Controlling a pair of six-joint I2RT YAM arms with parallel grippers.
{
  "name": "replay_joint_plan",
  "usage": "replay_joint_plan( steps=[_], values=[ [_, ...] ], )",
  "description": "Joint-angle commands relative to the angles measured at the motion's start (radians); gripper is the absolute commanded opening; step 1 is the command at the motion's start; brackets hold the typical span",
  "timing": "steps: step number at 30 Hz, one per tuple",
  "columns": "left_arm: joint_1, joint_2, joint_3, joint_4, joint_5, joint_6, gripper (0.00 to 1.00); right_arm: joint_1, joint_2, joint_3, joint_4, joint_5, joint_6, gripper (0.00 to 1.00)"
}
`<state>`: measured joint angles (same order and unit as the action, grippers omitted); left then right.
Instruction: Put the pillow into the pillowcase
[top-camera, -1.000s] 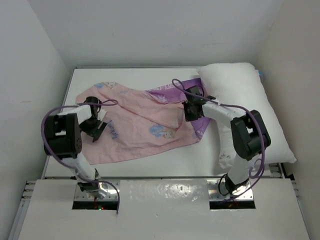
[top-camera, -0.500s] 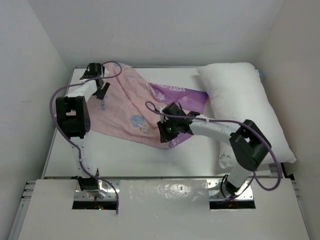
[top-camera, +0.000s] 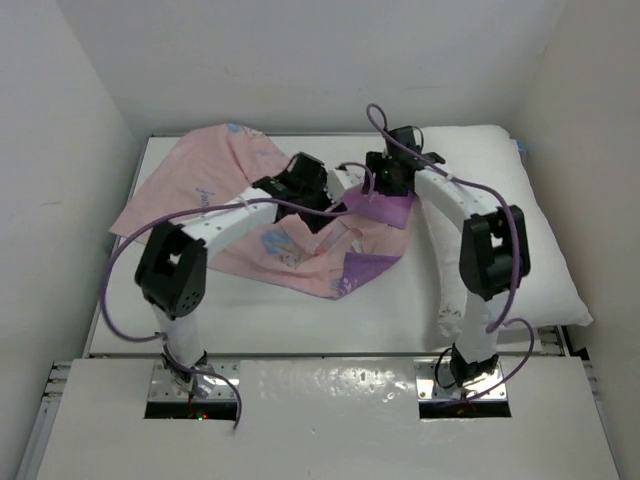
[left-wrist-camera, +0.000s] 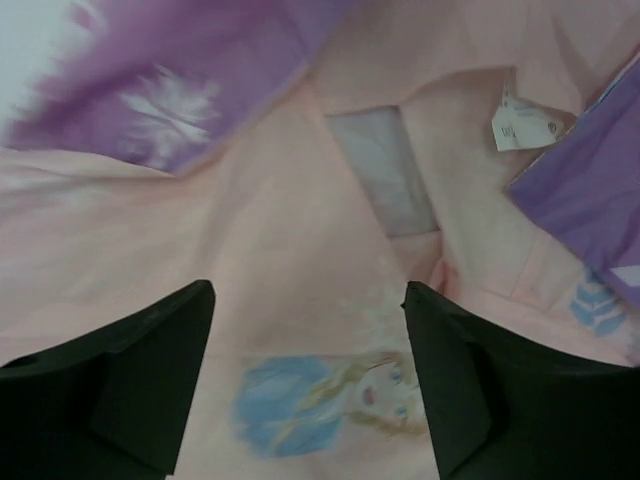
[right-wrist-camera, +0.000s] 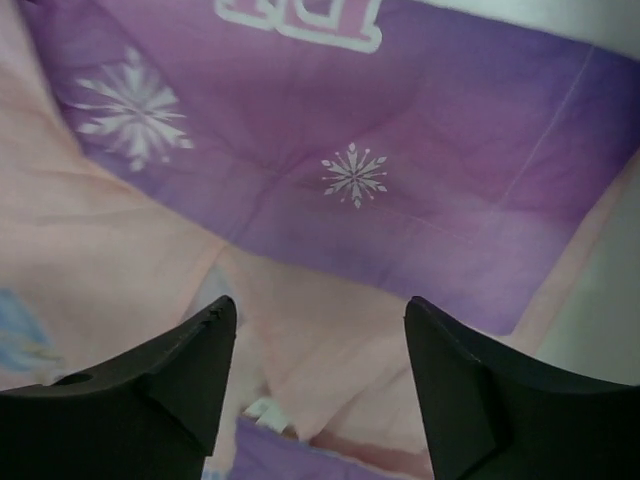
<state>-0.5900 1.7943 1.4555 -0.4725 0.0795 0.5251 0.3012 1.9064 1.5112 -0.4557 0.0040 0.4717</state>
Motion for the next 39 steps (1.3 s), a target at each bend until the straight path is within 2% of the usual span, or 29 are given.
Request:
replay_joint_plan(
  steps=[1, 3, 8, 10, 11, 12, 13, 14, 15, 17, 18, 19, 23, 26, 27, 28, 30, 31, 32, 35, 39],
  values=[
    [-0.019, 0.1, -0.026, 0.04, -0.035, -0.106, 0.77, 0.016, 0.106, 0.073, -0.035, 0.06, -0.012, 0.68],
    [-0.045, 0.147, -0.02, 0.069, -0.063, -0.125, 0.82, 0.019, 0.158, 0.133, -0.044, 0.062, 0.001, 0.75],
    [-0.082, 0.214, -0.041, 0.136, -0.202, -0.157, 0.81, 0.042, 0.278, 0.196, -0.067, 0.105, 0.03, 0.81],
    [-0.08, 0.223, -0.067, 0.15, -0.234, -0.174, 0.71, 0.052, 0.286, 0.173, -0.06, 0.154, 0.024, 0.81],
    [-0.079, 0.226, -0.072, 0.138, -0.26, -0.174, 0.56, 0.061, 0.287, 0.161, -0.048, 0.175, 0.022, 0.8],
    [-0.076, 0.224, -0.073, 0.123, -0.259, -0.168, 0.46, 0.062, 0.29, 0.14, -0.038, 0.207, 0.027, 0.78],
    [-0.074, 0.218, -0.067, 0.1, -0.25, -0.162, 0.33, 0.059, 0.293, 0.135, -0.038, 0.217, 0.03, 0.74],
    [-0.07, 0.214, -0.055, 0.056, -0.242, -0.149, 0.1, 0.056, 0.296, 0.133, -0.04, 0.217, 0.036, 0.63],
    [-0.067, 0.208, -0.05, 0.032, -0.236, -0.145, 0.01, 0.055, 0.295, 0.126, -0.04, 0.2, 0.036, 0.55],
    [-0.048, 0.177, -0.046, -0.021, -0.225, -0.136, 0.0, 0.053, 0.281, 0.109, -0.028, 0.191, 0.036, 0.31],
    [-0.042, 0.16, -0.05, -0.035, -0.221, -0.12, 0.0, 0.055, 0.273, 0.093, -0.023, 0.173, 0.03, 0.04],
    [-0.027, 0.125, -0.053, -0.05, -0.213, -0.11, 0.0, 0.058, 0.246, 0.083, -0.011, 0.162, 0.027, 0.0],
    [0.002, 0.004, -0.096, -0.133, -0.219, -0.007, 0.0, 0.076, 0.111, -0.014, 0.038, 0.122, -0.005, 0.0],
    [0.027, -0.116, -0.106, -0.175, -0.218, 0.027, 0.0, 0.101, -0.053, -0.199, 0.144, 0.041, -0.077, 0.0],
    [0.033, -0.143, -0.1, -0.186, -0.19, 0.032, 0.0, 0.111, -0.094, -0.25, 0.181, 0.01, -0.106, 0.03],
    [0.041, -0.194, -0.083, -0.201, -0.172, 0.036, 0.0, 0.137, -0.137, -0.297, 0.262, -0.027, -0.131, 0.23],
    [0.051, -0.237, -0.069, -0.239, -0.12, 0.056, 0.0, 0.163, -0.251, -0.446, 0.346, -0.047, -0.182, 0.45],
    [0.056, -0.26, -0.045, -0.277, -0.103, 0.059, 0.0, 0.179, -0.282, -0.485, 0.435, -0.05, -0.188, 0.64],
    [0.062, -0.265, -0.028, -0.3, -0.087, 0.064, 0.0, 0.19, -0.311, -0.564, 0.49, -0.056, -0.185, 0.69],
    [0.084, -0.28, 0.011, -0.35, -0.035, 0.059, 0.0, 0.228, -0.377, -0.631, 0.629, -0.042, -0.179, 0.79],
    [0.085, -0.286, 0.054, -0.385, 0.011, 0.052, 0.0, 0.327, -0.342, -0.596, 0.69, -0.007, -0.226, 0.91]
  ],
)
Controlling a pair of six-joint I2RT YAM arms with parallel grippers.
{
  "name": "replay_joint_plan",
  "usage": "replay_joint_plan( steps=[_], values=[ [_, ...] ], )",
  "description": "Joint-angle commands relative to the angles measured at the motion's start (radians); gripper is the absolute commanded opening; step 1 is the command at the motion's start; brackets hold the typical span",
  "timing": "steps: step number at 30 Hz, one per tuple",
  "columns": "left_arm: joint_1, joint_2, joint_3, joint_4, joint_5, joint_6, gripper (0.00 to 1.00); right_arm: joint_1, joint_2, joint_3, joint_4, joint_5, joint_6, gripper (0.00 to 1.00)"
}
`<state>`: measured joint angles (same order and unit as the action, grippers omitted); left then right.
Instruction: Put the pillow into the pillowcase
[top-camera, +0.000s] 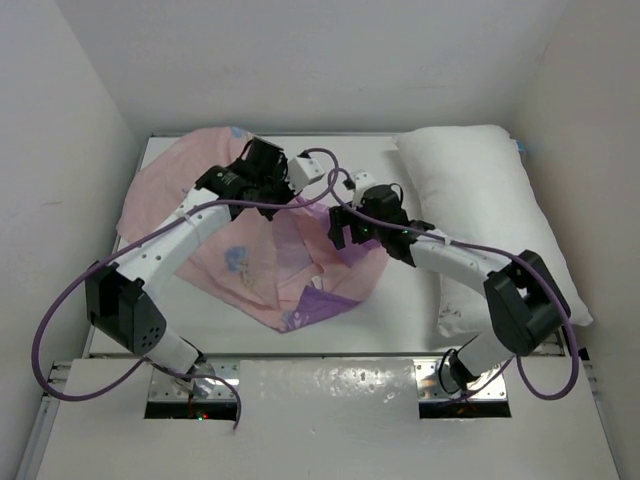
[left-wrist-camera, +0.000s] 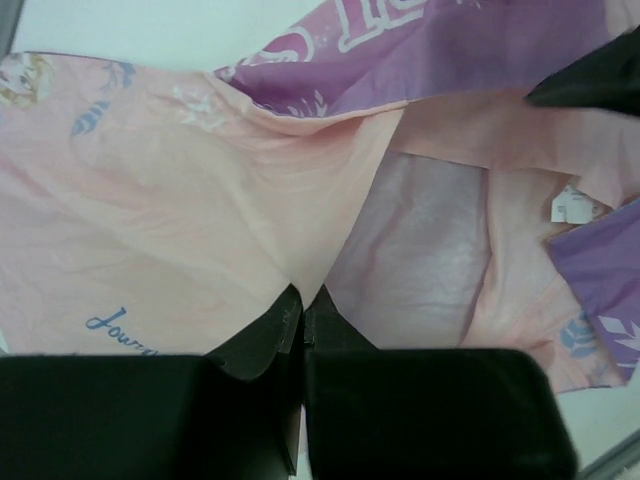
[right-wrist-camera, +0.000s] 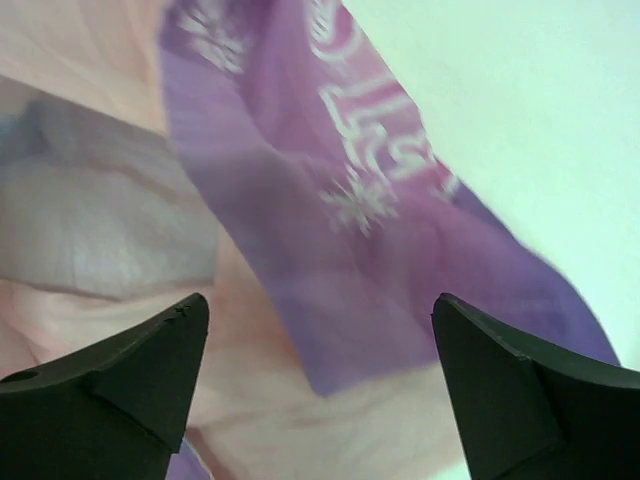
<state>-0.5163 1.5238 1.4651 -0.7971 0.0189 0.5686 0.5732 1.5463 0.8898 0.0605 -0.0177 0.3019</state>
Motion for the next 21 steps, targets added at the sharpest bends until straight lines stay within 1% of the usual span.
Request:
replay_joint_plan(
  steps=[1, 2, 4, 7, 8, 11, 12, 14, 15, 17, 19, 21],
  values=[
    [0.016, -0.02, 0.046, -0.059, 0.078, 0.007, 0.0, 0.072, 0.037, 0.032, 0.188, 0.031, -0.067, 0.94],
    [0.018, -0.022, 0.043, -0.059, 0.081, 0.004, 0.0, 0.085, 0.053, 0.05, 0.199, 0.048, -0.079, 0.98],
    [0.028, -0.031, 0.037, -0.05, 0.088, -0.01, 0.0, 0.109, 0.112, 0.072, 0.22, 0.1, -0.063, 0.98],
    [0.053, -0.05, 0.018, -0.042, 0.116, -0.029, 0.0, 0.113, 0.188, 0.116, 0.236, 0.16, -0.008, 0.92],
    [0.064, -0.057, 0.017, -0.042, 0.137, -0.033, 0.0, 0.113, 0.21, 0.141, 0.233, 0.171, 0.005, 0.82],
    [0.087, -0.071, 0.018, -0.045, 0.17, -0.044, 0.0, 0.094, 0.265, 0.155, 0.219, 0.217, 0.06, 0.6],
    [0.093, -0.076, 0.017, -0.048, 0.173, -0.044, 0.0, 0.087, 0.268, 0.146, 0.219, 0.254, 0.081, 0.39],
    [0.113, -0.083, 0.006, -0.05, 0.17, -0.036, 0.0, 0.05, 0.242, 0.112, 0.22, 0.291, 0.153, 0.16],
    [0.119, -0.088, -0.014, -0.05, 0.168, -0.029, 0.0, 0.037, 0.226, 0.104, 0.214, 0.314, 0.181, 0.0],
    [0.134, -0.091, -0.035, -0.048, 0.148, -0.019, 0.0, 0.002, 0.167, 0.107, 0.194, 0.312, 0.184, 0.0],
    [0.136, -0.091, -0.066, -0.034, 0.121, -0.006, 0.0, -0.021, 0.127, 0.148, 0.148, 0.299, 0.193, 0.0],
    [0.134, -0.086, -0.08, -0.024, 0.102, 0.004, 0.0, -0.056, 0.08, 0.191, 0.092, 0.277, 0.242, 0.0]
  ],
)
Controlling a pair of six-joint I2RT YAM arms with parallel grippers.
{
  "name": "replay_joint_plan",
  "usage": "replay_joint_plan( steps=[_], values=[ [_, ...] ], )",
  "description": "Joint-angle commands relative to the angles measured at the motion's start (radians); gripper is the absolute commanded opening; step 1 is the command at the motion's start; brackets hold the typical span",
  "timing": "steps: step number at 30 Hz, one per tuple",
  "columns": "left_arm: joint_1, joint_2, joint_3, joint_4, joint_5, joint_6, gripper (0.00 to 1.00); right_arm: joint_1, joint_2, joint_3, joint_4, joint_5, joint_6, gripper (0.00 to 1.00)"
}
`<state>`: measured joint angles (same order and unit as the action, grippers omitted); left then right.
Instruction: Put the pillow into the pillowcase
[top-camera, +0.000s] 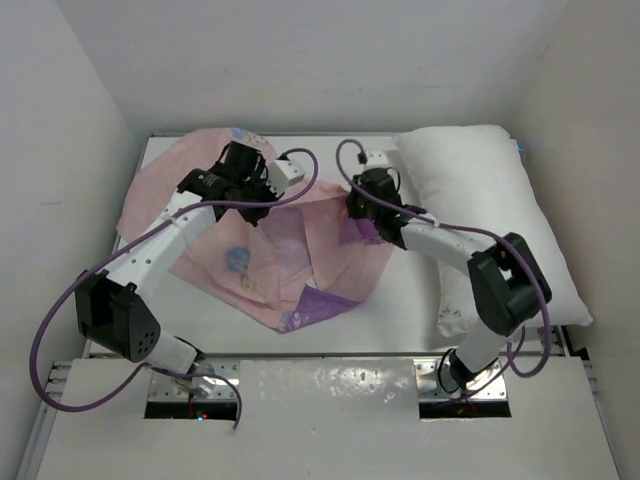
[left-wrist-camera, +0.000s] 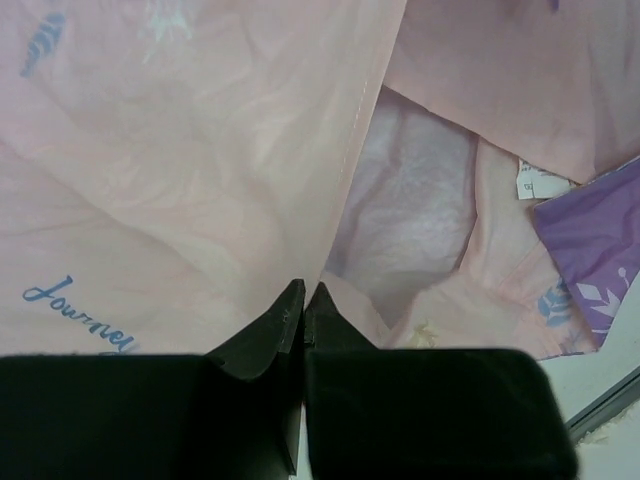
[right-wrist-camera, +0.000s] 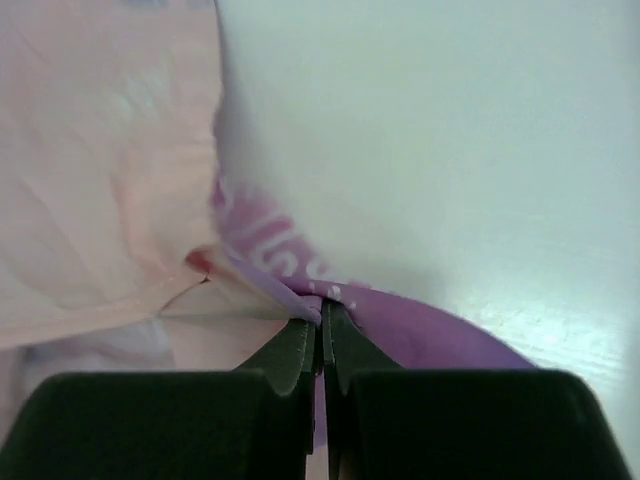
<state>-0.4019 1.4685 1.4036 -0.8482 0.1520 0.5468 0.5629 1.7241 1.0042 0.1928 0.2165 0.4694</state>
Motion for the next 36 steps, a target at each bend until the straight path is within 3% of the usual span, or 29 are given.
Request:
replay_joint_plan(
  steps=[1, 5, 6, 7, 8, 9, 11, 13, 14, 16, 17, 19, 22, 25, 29, 30, 31, 32, 33, 34, 36],
  values=[
    [0.021, -0.028, -0.028, 0.032, -0.032, 0.028, 0.0, -0.081, -0.106, 0.121, -0.055, 0.003, 0.102, 0.0],
    [0.032, -0.014, -0.035, 0.067, -0.034, 0.036, 0.0, -0.181, 0.002, 0.285, -0.185, -0.077, 0.184, 0.0],
    [0.038, -0.008, -0.032, 0.078, -0.034, 0.035, 0.0, -0.199, 0.056, 0.413, -0.255, -0.08, 0.186, 0.01],
    [0.046, 0.004, -0.029, 0.092, -0.031, 0.028, 0.0, -0.224, 0.124, 0.509, -0.332, -0.081, 0.167, 0.51],
    [0.051, 0.013, -0.025, 0.127, -0.029, 0.016, 0.0, -0.268, 0.194, 0.61, -0.542, -0.107, 0.149, 0.71],
    [0.054, 0.024, -0.02, 0.145, -0.028, -0.02, 0.0, -0.282, 0.322, 0.845, -0.673, -0.109, 0.1, 0.81],
    [0.058, 0.07, 0.023, 0.161, 0.004, -0.06, 0.0, -0.294, 0.387, 1.018, -0.928, -0.071, 0.031, 0.94],
    [0.051, 0.123, 0.05, 0.158, 0.047, -0.105, 0.0, -0.27, 0.275, 0.946, -0.911, 0.001, -0.104, 0.99],
    [0.046, 0.136, 0.06, 0.166, 0.057, -0.119, 0.0, -0.261, 0.203, 0.866, -0.795, 0.054, -0.142, 0.99],
    [0.031, 0.171, 0.072, 0.178, 0.061, -0.149, 0.0, -0.258, 0.002, 0.6, -0.652, 0.235, -0.225, 0.99],
    [0.023, 0.18, 0.074, 0.192, 0.06, -0.162, 0.0, -0.273, -0.042, 0.535, -0.554, 0.289, -0.232, 0.99],
    [0.012, 0.199, 0.077, 0.199, 0.061, -0.171, 0.0, -0.323, -0.054, 0.456, -0.556, 0.36, -0.244, 0.99],
    [0.002, 0.213, 0.095, 0.193, 0.07, -0.173, 0.0, -0.366, 0.129, 0.54, -0.796, 0.443, -0.285, 0.99],
    [-0.003, 0.211, 0.106, 0.19, 0.066, -0.17, 0.0, -0.359, 0.267, 0.564, -0.807, 0.584, -0.348, 0.99],
    [-0.005, 0.208, 0.109, 0.19, 0.034, -0.165, 0.0, -0.409, 0.354, 0.539, -0.83, 0.488, -0.342, 0.96],
    [-0.003, 0.208, 0.109, 0.189, 0.028, -0.165, 0.0, -0.422, 0.359, 0.551, -0.855, 0.463, -0.289, 0.87],
    [-0.003, 0.205, 0.107, 0.186, 0.02, -0.163, 0.0, -0.435, 0.35, 0.542, -0.863, 0.443, -0.272, 0.72],
    [-0.003, 0.201, 0.103, 0.186, 0.017, -0.162, 0.0, -0.44, 0.301, 0.522, -0.85, 0.384, -0.285, 0.37],
    [-0.003, 0.2, 0.098, 0.187, 0.014, -0.159, 0.0, -0.436, 0.257, 0.454, -0.822, 0.345, -0.305, 0.15],
    [0.0, 0.197, 0.095, 0.192, 0.009, -0.157, 0.0, -0.419, 0.203, 0.406, -0.787, 0.325, -0.325, 0.0],
    [0.006, 0.204, 0.09, 0.204, 0.0, -0.154, 0.0, -0.388, -0.003, 0.249, -0.655, 0.31, -0.382, 0.0]
  ],
)
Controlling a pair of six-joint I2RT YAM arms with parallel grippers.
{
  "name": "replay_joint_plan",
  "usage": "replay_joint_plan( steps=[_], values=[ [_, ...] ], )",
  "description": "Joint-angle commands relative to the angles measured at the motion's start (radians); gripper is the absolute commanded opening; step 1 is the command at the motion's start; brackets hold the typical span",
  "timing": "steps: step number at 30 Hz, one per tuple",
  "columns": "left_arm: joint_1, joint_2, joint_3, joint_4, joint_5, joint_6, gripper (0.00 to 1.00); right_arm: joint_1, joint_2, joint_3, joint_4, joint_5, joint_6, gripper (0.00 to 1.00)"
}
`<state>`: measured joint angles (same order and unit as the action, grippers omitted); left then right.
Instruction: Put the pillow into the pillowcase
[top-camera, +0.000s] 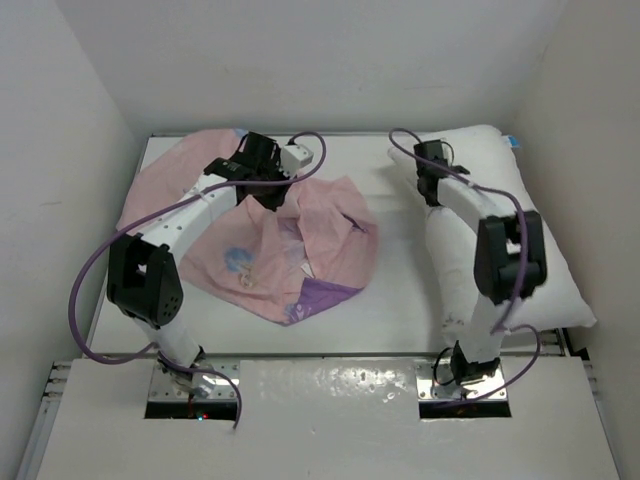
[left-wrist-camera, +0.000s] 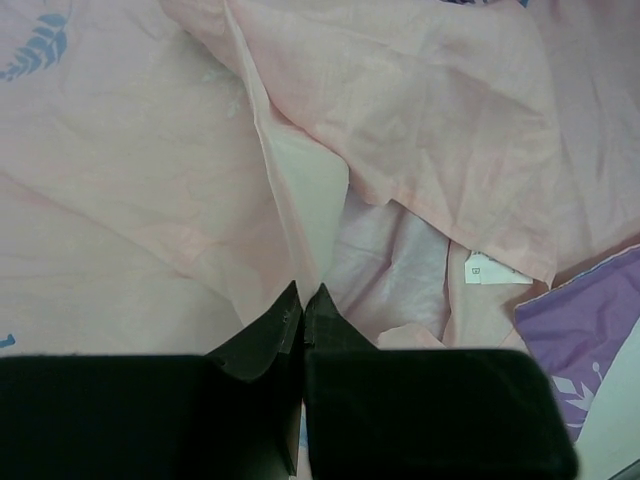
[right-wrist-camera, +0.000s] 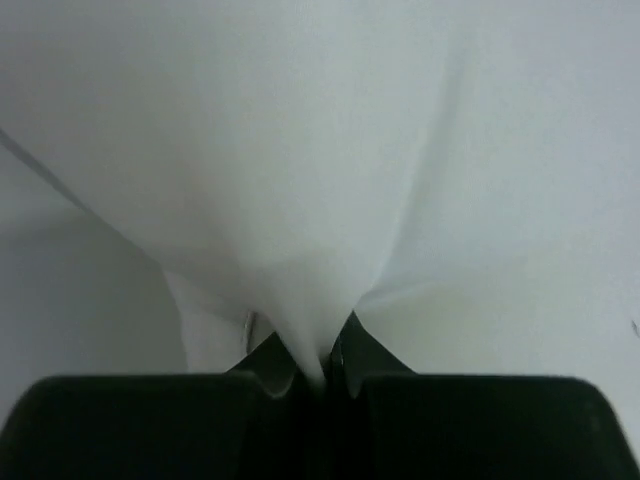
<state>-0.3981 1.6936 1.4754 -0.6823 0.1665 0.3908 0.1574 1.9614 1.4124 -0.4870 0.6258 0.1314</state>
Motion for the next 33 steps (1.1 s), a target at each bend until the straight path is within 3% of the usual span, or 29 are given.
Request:
replay_joint_plan(
  steps=[1, 5, 7, 10, 12, 16, 18, 21, 22, 23, 24, 25, 28, 29, 33],
  values=[
    [0.004, -0.017, 0.02, 0.044, -0.019, 0.002, 0.0, 0.046, -0.319, -0.214, 0.097, -0.127, -0.065, 0.0],
    [0.013, 0.014, 0.034, 0.07, -0.053, 0.006, 0.0, 0.071, -0.713, -0.551, 0.267, -0.415, -0.084, 0.0],
    [0.028, 0.032, 0.051, 0.087, -0.064, 0.005, 0.0, 0.08, -0.901, -0.656, 0.316, -0.654, -0.094, 0.0],
    [0.05, 0.052, 0.074, 0.11, -0.059, -0.004, 0.0, 0.143, -1.033, -0.794, 0.282, -0.875, -0.124, 0.0],
    [0.059, 0.063, 0.104, 0.119, -0.076, -0.013, 0.0, 0.201, -1.07, -0.9, 0.335, -0.982, -0.052, 0.01],
    [0.059, 0.064, 0.112, 0.132, -0.093, -0.023, 0.0, 0.375, -1.026, -0.975, 0.347, -1.029, 0.008, 0.11],
    [0.054, 0.061, 0.106, 0.133, -0.094, -0.02, 0.0, 0.485, -1.003, -0.929, 0.334, -1.022, -0.001, 0.14],
    [0.045, 0.057, 0.092, 0.132, -0.099, -0.017, 0.0, 0.565, -0.978, -0.813, 0.254, -1.011, -0.062, 0.29],
    [0.042, 0.054, 0.086, 0.132, -0.101, -0.01, 0.0, 0.57, -0.972, -0.77, 0.178, -1.003, -0.085, 0.54],
    [0.035, 0.048, 0.068, 0.132, -0.107, -0.009, 0.0, 0.55, -0.969, -0.688, 0.151, -1.002, -0.087, 0.72],
    [0.033, 0.043, 0.06, 0.136, -0.107, -0.006, 0.0, 0.526, -0.97, -0.649, 0.127, -0.997, -0.073, 0.82],
    [0.028, 0.041, 0.045, 0.138, -0.105, -0.004, 0.0, 0.501, -0.981, -0.591, 0.143, -0.965, -0.061, 0.99],
    [0.022, 0.032, 0.03, 0.139, -0.107, -0.003, 0.0, 0.366, -0.948, -0.459, 0.249, -0.849, -0.001, 0.99],
    [0.022, 0.032, 0.029, 0.135, -0.105, -0.003, 0.0, 0.293, -0.847, -0.39, 0.214, -0.842, 0.011, 0.99],
    [0.016, 0.025, 0.042, 0.113, -0.107, -0.001, 0.0, 0.203, -0.468, 0.068, 0.021, -0.817, 0.036, 0.99]
  ],
)
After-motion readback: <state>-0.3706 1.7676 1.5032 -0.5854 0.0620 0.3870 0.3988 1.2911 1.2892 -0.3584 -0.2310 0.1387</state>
